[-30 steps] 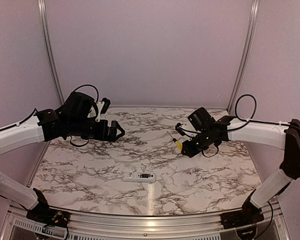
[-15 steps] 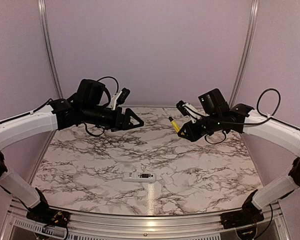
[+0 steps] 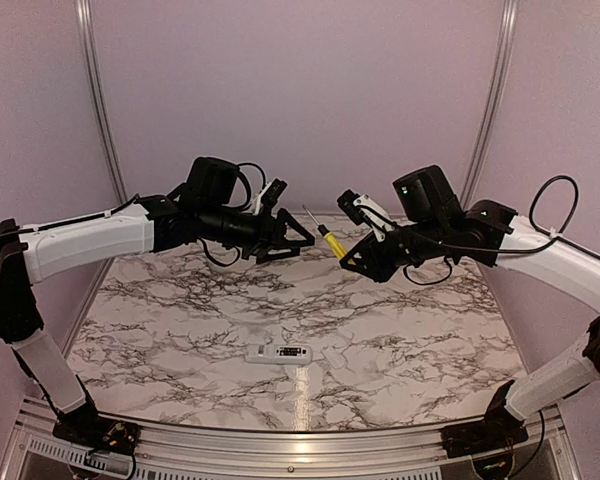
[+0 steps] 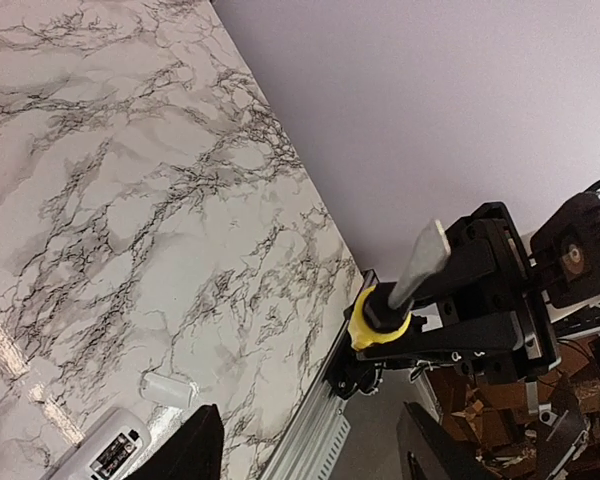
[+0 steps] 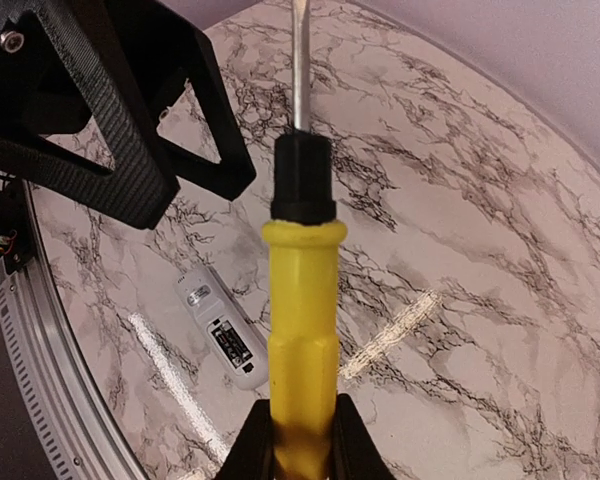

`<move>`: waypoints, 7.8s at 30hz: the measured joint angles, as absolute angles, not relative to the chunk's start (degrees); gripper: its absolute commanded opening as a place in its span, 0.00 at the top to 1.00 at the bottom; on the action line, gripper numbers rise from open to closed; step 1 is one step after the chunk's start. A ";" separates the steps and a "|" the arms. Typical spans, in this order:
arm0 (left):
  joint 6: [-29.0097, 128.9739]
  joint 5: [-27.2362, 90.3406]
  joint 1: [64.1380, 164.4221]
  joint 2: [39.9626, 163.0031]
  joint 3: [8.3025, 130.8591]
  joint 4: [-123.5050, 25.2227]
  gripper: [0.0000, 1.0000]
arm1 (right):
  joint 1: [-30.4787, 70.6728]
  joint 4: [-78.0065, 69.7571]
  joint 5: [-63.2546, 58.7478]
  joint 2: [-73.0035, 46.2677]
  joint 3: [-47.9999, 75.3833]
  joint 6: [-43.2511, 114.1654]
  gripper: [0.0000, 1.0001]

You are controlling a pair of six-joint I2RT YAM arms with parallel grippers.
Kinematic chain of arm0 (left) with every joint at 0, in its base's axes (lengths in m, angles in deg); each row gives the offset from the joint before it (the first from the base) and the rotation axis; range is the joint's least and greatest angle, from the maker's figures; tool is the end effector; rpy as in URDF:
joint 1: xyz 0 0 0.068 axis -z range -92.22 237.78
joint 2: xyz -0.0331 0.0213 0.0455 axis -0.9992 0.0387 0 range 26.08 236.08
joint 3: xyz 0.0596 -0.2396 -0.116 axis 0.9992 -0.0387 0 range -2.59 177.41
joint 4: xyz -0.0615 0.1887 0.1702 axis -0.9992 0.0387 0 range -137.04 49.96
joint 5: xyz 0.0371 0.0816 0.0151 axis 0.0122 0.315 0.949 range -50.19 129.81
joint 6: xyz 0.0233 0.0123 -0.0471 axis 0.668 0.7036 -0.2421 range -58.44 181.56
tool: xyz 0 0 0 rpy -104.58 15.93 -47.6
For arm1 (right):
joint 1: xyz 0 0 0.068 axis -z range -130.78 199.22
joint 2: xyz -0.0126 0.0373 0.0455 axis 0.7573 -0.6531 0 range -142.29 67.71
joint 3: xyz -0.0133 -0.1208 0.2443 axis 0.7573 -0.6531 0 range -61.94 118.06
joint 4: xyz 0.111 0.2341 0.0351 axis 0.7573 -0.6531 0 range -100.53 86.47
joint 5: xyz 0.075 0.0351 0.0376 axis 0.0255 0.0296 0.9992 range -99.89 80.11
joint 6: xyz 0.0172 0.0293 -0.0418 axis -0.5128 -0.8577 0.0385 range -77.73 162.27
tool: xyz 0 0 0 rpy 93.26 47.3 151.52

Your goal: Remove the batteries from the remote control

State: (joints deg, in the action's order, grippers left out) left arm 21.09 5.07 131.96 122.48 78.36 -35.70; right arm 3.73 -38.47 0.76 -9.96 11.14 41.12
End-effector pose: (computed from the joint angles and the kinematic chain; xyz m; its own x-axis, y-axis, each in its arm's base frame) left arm 0.2682 -0.2890 0.3218 -0.8544 0.0866 -0.5123 0.5034 0.3824 -0.7748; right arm 0.2033 0.2162 0.3424 -0.4621 -0.4421 -0.7688 -0.7917 0.5962 0.1331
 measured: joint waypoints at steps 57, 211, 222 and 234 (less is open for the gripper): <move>4.13 -2.64 131.99 128.44 79.87 -54.68 0.77 | 3.16 -40.96 1.05 -7.99 11.40 44.86 1.00; -13.16 2.19 126.98 125.86 75.15 -86.65 1.00 | 11.36 12.74 21.13 -15.31 8.89 -30.06 1.00; -8.15 2.89 127.11 125.21 74.67 -82.74 0.02 | 11.36 9.14 20.89 -14.55 9.06 -25.89 1.00; 10.03 10.93 127.11 112.42 71.10 -58.63 0.01 | 11.36 -6.73 19.12 -11.00 11.70 -13.54 1.00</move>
State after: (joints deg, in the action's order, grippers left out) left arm 10.03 10.93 127.11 112.42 71.10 -58.63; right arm 11.36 -6.73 19.12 -11.00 11.70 -13.54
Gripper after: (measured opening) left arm 0.990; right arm 0.151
